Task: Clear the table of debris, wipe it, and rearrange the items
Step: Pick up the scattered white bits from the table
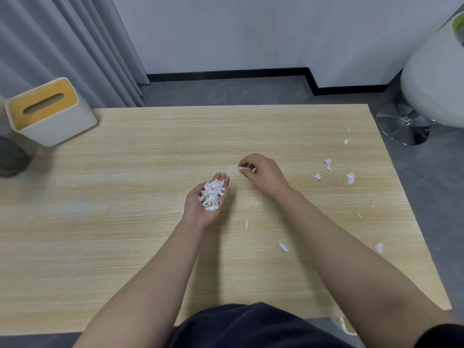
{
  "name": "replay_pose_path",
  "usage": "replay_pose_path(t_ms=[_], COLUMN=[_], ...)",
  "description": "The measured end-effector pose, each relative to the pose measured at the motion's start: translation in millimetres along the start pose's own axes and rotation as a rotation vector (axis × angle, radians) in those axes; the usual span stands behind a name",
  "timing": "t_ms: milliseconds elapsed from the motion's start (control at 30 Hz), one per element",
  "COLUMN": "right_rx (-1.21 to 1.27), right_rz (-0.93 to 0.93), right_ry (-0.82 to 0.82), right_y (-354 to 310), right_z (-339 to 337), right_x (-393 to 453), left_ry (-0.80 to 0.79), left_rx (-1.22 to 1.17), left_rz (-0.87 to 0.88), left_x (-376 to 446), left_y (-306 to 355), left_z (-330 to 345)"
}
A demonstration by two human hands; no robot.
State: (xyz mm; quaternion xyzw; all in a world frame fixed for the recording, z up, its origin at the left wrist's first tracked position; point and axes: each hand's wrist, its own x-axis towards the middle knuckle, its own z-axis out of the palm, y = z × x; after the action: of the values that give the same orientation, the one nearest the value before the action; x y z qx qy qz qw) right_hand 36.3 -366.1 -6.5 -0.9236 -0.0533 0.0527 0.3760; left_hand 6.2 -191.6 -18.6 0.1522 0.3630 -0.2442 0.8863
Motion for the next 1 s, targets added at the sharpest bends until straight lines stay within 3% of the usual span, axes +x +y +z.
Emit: replay_pose_path(t_ms=[233,367,633,800,1000], right_rx=[0.079,0.002,-0.236,-0.292,-0.185], right_rz=[-0.106,-0.145,-0.345,-0.357,-0.294], right_ry=[-0.113,-0.182,-0.088,-0.073,-0.058], right_y=[-56.3,-65.4,-60.8,-56.1,-45.1], right_z=[1.9,10.2,19.8,19.8,13.1], right_x=[-26.2,-37.6,-44.4,-46.3,-51.4], left_ry=[-0.013,-0.036,-0.006,0.005,-0.037], left_rx=[-0.018,0.06,-0.004,0.015,0.011], left_rz=[0.033,0.046,-0.056,-0.067,-0.104], left_x=[-7.9,-12.9,0.1,2.6,6.6], left_y=[-10.5,-16.8,-16.8,-23.7,-26.1], left_z=[10.1,17.9,7.5,8.0,7.4])
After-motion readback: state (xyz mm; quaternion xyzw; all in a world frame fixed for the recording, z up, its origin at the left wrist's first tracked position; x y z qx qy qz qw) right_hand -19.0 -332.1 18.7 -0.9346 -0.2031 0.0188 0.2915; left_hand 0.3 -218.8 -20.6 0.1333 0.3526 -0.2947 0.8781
